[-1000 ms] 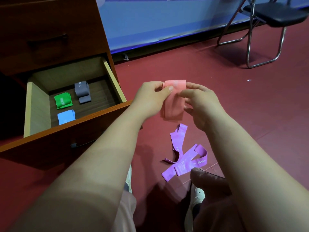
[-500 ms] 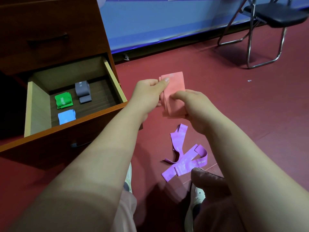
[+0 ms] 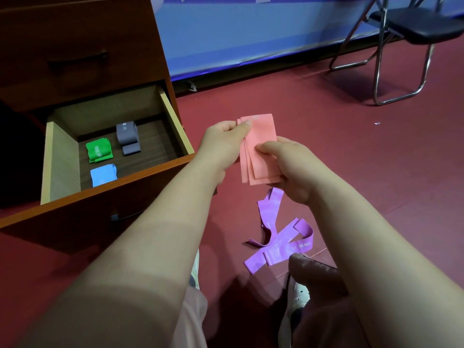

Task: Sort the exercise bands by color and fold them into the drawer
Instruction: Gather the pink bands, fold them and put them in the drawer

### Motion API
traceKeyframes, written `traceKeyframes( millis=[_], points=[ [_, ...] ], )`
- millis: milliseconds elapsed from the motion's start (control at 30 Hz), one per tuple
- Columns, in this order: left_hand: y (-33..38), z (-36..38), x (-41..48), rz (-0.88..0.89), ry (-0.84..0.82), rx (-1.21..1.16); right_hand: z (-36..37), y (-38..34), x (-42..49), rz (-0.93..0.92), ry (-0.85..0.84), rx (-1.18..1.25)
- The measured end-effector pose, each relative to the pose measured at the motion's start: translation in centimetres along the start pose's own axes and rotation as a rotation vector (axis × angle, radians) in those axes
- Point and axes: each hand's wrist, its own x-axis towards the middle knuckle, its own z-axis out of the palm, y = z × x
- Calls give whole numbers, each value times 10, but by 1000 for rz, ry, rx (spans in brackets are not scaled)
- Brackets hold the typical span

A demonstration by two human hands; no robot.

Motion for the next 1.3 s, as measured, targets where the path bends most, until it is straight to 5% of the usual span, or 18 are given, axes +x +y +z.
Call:
traceKeyframes(
  millis=[333,633,867,1300],
  points=[
    [-4,-9,5,-60,161,-90,23,5,11,-71,49,59],
    [-8,-53,6,-217,189,-253,84,18,22,-202,116,-223],
    [-15,-103,12,-387,250,-394,120,22,27,-311,40,-332],
    [-29,-215,65,-455,413,-477,223,17,83,-200,-116,-347]
  ],
)
